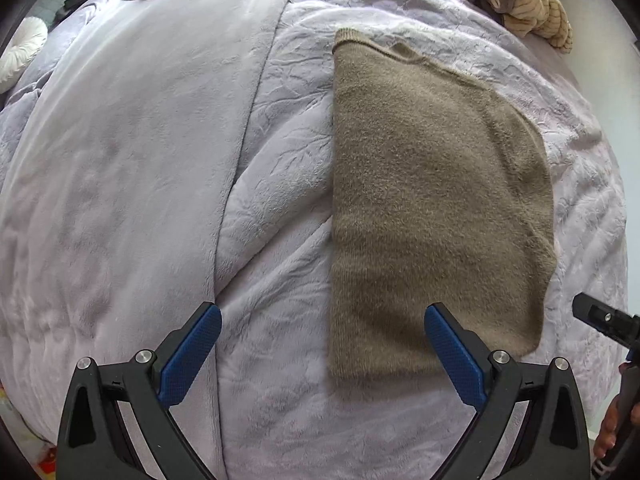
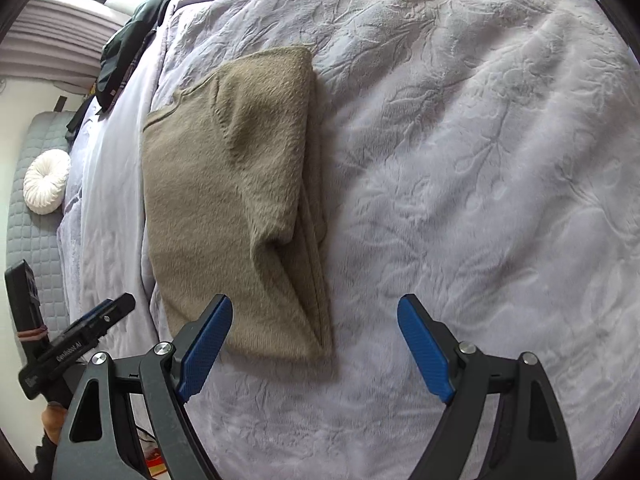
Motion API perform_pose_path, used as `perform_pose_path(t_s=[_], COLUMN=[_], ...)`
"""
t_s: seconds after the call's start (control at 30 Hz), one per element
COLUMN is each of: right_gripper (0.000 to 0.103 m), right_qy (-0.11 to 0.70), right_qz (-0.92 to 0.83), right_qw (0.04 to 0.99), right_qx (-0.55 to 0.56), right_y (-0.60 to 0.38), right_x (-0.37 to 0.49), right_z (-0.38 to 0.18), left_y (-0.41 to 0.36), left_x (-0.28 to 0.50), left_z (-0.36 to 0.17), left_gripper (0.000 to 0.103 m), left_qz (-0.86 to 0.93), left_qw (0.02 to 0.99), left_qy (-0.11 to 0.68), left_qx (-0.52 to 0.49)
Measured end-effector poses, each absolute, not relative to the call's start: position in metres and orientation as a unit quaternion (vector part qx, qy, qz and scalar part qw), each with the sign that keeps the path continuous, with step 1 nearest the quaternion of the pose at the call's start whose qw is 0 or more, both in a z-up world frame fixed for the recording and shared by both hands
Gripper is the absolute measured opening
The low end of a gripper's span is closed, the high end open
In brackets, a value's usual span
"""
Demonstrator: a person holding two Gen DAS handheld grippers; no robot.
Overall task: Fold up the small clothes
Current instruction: 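Lower both tools to the folded brown sweater's edge and grasp it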
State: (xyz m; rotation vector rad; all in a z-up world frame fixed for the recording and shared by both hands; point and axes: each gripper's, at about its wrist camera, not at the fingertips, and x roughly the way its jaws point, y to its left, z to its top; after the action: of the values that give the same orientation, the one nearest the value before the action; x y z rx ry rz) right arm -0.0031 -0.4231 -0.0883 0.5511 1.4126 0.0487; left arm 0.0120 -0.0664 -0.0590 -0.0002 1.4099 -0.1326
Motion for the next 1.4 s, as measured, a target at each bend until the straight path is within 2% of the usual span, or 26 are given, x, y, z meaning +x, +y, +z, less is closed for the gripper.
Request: perform_pose_path(t_s=[0.4, 0.63, 1.03, 1.1, 1.13, 1.3, 1.4], right_gripper=[0.087, 0.087, 0.087, 0.063, 0.026, 0.023, 0.023], right_qy=[0.648, 0.640, 0.625, 0.617, 0.617, 0.605, 0.601], right_qz=[0.025, 0.042, 0.074, 0.072, 0.072, 0.107, 0.120], right_qw=[0.711, 0.710, 0.702, 0.710, 0.714, 0.755, 0.761], right_qx=[0.272, 0.290, 0.332, 0.330, 0.324, 0.231, 0.212], right_y=[-0.425, -0.433, -0.437, -0.436, -0.433, -0.406, -0.404], right_x=[0.028, 0.050, 0.089, 0.095, 0.098, 0.103, 0.100], right_z=[-0.112, -0.118, -0.141, -0.138, -0.135, -0.109, -0.107], left_y=[-0.073, -0.063, -0.088, -0.091, -0.093, -0.093, -0.093], left_x=[0.041, 0.083, 0.110, 0.114, 0.116, 0.118, 0.116], left_z=[-0.082, -0.076, -0.114, -0.116, -0.117, -0.118, -0.117], left_gripper=[0.102, 0.102, 0.102, 0.102, 0.102, 0.102, 0.102], left_qz=[-0.076, -0.118, -0.154, -0.155, -0.155, -0.156, -0.159], left_qw=[0.743, 0.744, 0.728, 0.728, 0.729, 0.731, 0.731], left_qy=[0.665, 0.656, 0.667, 0.667, 0.666, 0.664, 0.663], left_qx=[0.016, -0.040, -0.035, -0.034, -0.032, -0.028, -0.024])
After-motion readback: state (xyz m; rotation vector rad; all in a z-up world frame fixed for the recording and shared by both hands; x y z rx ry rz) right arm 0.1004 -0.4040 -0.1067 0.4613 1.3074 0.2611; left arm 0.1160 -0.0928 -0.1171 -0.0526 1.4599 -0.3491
